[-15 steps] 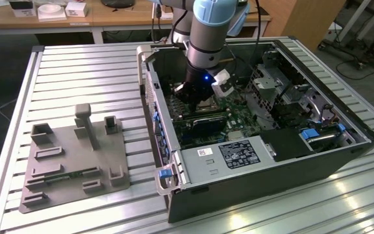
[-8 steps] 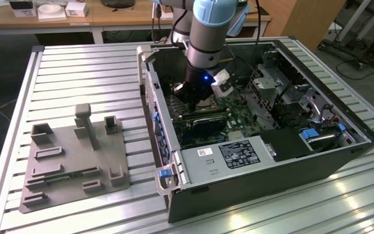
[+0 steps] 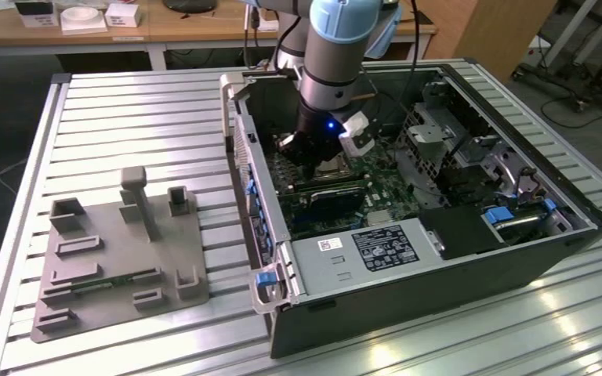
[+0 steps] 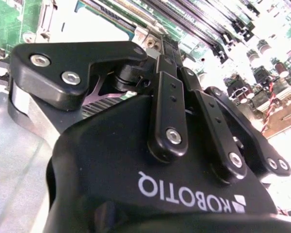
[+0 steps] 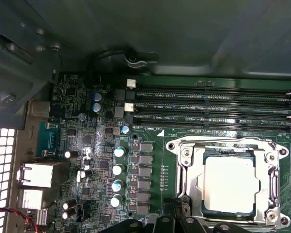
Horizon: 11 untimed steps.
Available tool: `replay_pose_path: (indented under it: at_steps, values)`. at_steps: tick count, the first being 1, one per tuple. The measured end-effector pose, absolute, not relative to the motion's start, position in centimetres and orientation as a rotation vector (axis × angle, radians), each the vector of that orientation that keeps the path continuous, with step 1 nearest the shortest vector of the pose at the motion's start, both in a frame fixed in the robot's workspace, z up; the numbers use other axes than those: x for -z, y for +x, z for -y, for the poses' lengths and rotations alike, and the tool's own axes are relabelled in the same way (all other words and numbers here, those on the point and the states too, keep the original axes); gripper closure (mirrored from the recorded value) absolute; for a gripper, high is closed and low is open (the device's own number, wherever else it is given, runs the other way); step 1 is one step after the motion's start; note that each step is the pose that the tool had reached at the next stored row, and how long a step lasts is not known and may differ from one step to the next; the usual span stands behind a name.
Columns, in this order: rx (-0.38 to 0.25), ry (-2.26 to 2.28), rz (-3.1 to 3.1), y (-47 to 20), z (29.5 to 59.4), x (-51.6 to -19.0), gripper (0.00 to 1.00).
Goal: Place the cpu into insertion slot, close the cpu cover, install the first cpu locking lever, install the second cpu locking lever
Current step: 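Install the second cpu locking lever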
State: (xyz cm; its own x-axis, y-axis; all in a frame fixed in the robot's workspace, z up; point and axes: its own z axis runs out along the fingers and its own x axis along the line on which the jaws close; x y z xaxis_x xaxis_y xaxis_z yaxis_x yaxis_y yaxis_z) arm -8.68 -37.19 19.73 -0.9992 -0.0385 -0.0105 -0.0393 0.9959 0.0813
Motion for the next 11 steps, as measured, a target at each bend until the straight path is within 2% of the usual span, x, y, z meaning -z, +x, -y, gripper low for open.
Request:
replay_pose_path:
  at_steps: [11]
  values:
    - [-0.122, -0.061, -3.132, -8.68, 37.22, -19.3, 0.9]
